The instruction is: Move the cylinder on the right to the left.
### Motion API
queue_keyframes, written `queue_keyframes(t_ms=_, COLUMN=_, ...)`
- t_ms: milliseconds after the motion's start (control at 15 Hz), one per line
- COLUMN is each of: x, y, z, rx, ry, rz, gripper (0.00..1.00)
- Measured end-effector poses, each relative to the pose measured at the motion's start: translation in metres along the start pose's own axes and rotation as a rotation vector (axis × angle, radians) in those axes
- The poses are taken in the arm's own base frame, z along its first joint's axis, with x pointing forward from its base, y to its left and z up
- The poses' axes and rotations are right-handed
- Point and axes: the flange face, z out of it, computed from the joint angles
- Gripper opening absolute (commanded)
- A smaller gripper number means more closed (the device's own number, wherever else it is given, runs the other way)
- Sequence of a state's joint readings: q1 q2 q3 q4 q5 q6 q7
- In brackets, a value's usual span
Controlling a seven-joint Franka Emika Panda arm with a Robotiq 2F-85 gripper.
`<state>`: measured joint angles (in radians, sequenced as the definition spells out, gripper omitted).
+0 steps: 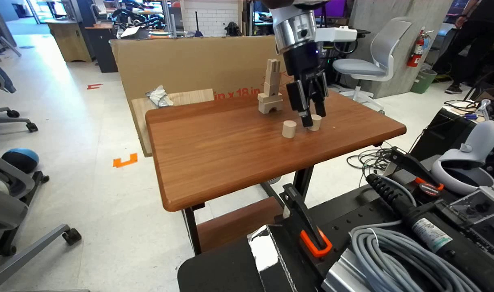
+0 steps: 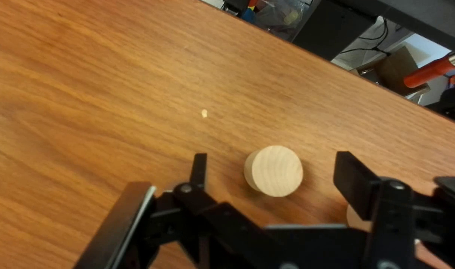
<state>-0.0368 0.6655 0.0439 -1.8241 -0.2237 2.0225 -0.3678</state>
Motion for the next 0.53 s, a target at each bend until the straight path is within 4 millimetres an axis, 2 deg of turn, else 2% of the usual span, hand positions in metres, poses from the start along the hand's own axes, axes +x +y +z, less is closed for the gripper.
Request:
queue_keyframes(t_ms=267, x=-0.008, y=0.005, z=-0.014, rx=0.012, ry=0.031, rz=-0.017, gripper=1.00)
queue_keyframes(t_ms=533, x=-0.042, y=0.016, z=-0.064, rx=0.045, ry=0.136, rz=-0.011, gripper=1.00)
